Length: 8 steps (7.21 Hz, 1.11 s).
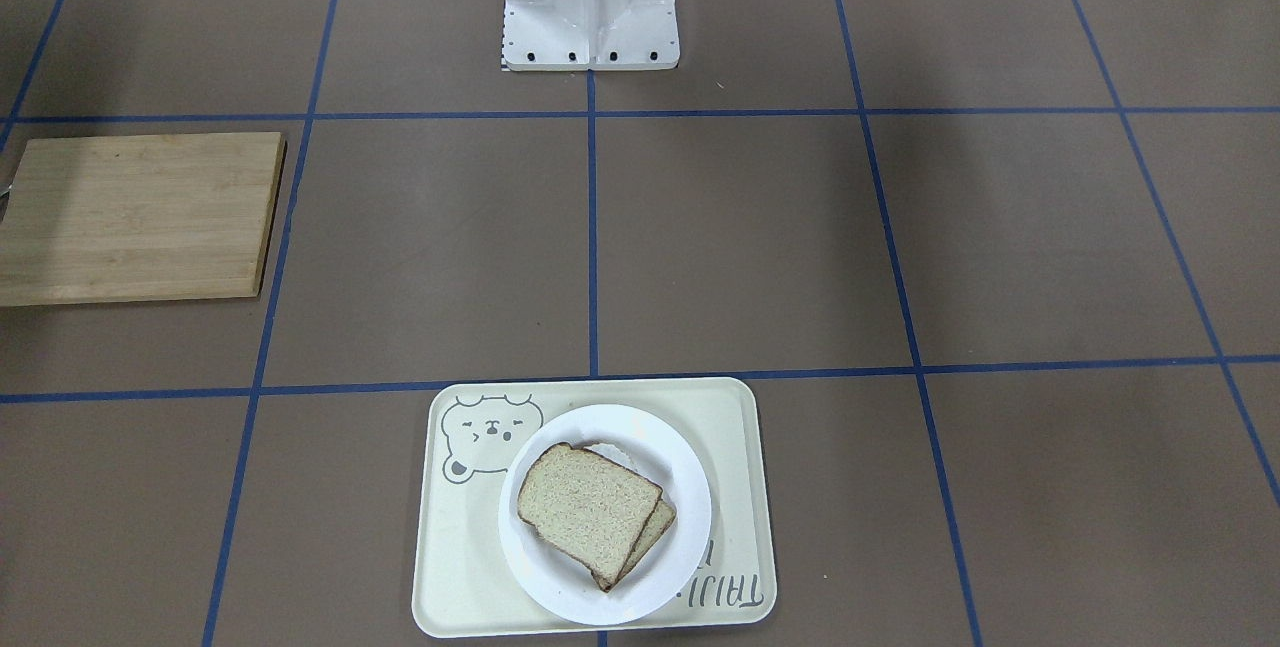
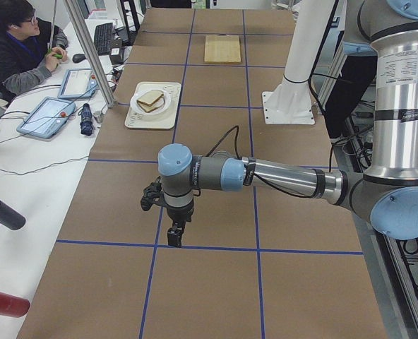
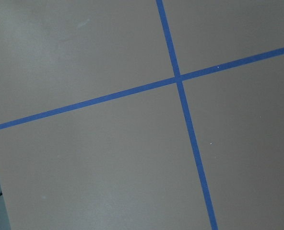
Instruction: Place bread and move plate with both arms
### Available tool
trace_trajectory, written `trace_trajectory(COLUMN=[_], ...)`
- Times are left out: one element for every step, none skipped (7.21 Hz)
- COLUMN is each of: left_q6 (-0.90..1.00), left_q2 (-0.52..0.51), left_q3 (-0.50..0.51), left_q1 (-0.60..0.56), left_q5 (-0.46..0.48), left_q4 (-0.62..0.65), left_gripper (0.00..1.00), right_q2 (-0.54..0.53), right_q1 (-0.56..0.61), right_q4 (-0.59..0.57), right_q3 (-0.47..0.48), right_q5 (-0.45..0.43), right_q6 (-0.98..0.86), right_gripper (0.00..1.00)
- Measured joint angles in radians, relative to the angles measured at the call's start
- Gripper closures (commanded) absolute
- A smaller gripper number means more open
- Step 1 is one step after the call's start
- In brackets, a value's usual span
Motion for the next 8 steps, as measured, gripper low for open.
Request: trace_trajectory(left_q6=[-0.019, -0.055, -0.083, -0.094, -0.095, -0.095, -0.094, -0.094], left_q2=[0.001, 0.002, 0.001, -0.001, -0.006, -0.009, -0.010, -0.008], left_q3=[0.010, 0.016, 0.016, 0.014, 0.011, 0.010, 0.010, 0.010], left_q1=[0.000, 0.000, 0.000, 0.000, 0.000, 0.000, 0.000, 0.000], left_q5=[-0.056, -0.100, -0.116, -0.119, -0.119, -0.119, -0.119, -0.119], left_q4=[-0.001, -0.005, -0.008, -0.008, -0.009, -0.009, -0.009, -0.009], left_gripper=[0.02, 0.02, 0.02, 0.02, 0.02, 0.02, 0.02, 0.02], right_q2=[0.000, 0.000, 0.000, 0.000, 0.000, 0.000, 0.000, 0.000], right_q1=[0.000, 0.000, 0.000, 0.000, 0.000, 0.000, 0.000, 0.000], right_q4=[0.000, 0.000, 0.000, 0.000, 0.000, 0.000, 0.000, 0.001], right_q3=[0.001, 0.002, 0.002, 0.002, 0.002, 0.002, 0.002, 0.001], right_q5=[0.000, 0.000, -0.001, -0.001, -0.001, -0.001, -0.001, -0.001], right_q6=[0.000, -0.001, -0.001, -0.001, -0.001, -0.001, -0.001, -0.001], right_gripper=[0.00, 0.00, 0.00, 0.00, 0.00, 0.00, 0.00, 0.00])
